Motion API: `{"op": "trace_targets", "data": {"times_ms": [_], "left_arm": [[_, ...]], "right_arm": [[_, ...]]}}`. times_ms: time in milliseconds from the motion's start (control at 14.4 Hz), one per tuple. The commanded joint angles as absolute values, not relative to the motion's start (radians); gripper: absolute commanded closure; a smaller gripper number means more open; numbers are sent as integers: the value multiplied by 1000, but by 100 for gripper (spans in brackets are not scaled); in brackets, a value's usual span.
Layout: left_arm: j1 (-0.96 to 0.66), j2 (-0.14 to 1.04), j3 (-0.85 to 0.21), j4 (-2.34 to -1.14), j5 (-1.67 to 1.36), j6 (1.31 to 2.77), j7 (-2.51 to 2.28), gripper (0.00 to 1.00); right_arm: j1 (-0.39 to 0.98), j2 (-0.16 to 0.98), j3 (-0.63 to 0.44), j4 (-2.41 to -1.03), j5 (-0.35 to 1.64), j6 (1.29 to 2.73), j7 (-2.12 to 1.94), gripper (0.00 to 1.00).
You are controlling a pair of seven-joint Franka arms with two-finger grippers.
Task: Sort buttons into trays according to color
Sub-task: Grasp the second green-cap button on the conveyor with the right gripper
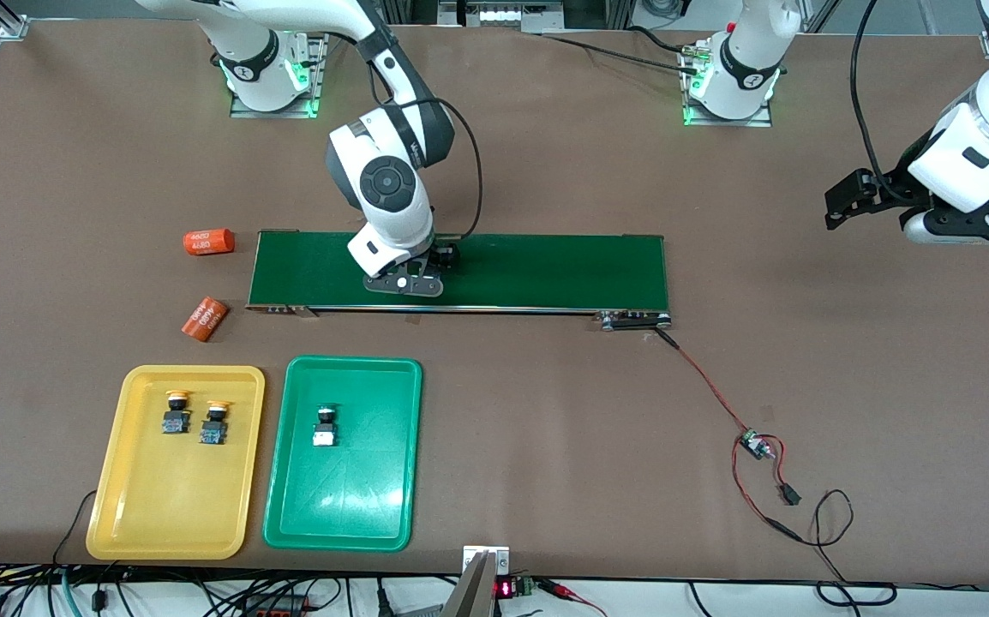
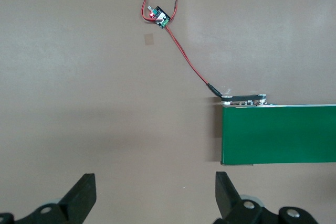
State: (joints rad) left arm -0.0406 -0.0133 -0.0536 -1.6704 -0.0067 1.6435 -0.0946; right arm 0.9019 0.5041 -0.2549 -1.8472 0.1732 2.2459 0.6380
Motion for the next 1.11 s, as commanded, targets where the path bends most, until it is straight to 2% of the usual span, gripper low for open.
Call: {"op": "trace_targets", "data": {"times_ms": [0,69,138,208,346,692,1038], "left_arm": [[-43,-14,-54,-1654,8,1624,-87,0],[-43,-12,-55,-1654,9,1624,-89,0],[-43,-14,-54,-1654,9,1624,-89,0],[-43,-14,-54,-1654,9,1623,-89,0],[-43,-14,-54,-1654,9,1624,-89,0],[-43,-14,-54,-1654,9,1624,-89,0],[-43,-14,-54,-1654,9,1624,-89,0]], "right_arm": [[894,512,-252,-1829,164,2261,647,33],[893,512,-255,-1825,169,2257,650,59],[888,512,-256,-1825,172,2256,650,77],[887,512,-256,-1825,173,2255,650,89],[885,512,-258,-1821,173,2255,646,100],[804,514,-259,-1720,172,2250,627,100],[663,698,-258,-1510,173,2252,511,100]]}}
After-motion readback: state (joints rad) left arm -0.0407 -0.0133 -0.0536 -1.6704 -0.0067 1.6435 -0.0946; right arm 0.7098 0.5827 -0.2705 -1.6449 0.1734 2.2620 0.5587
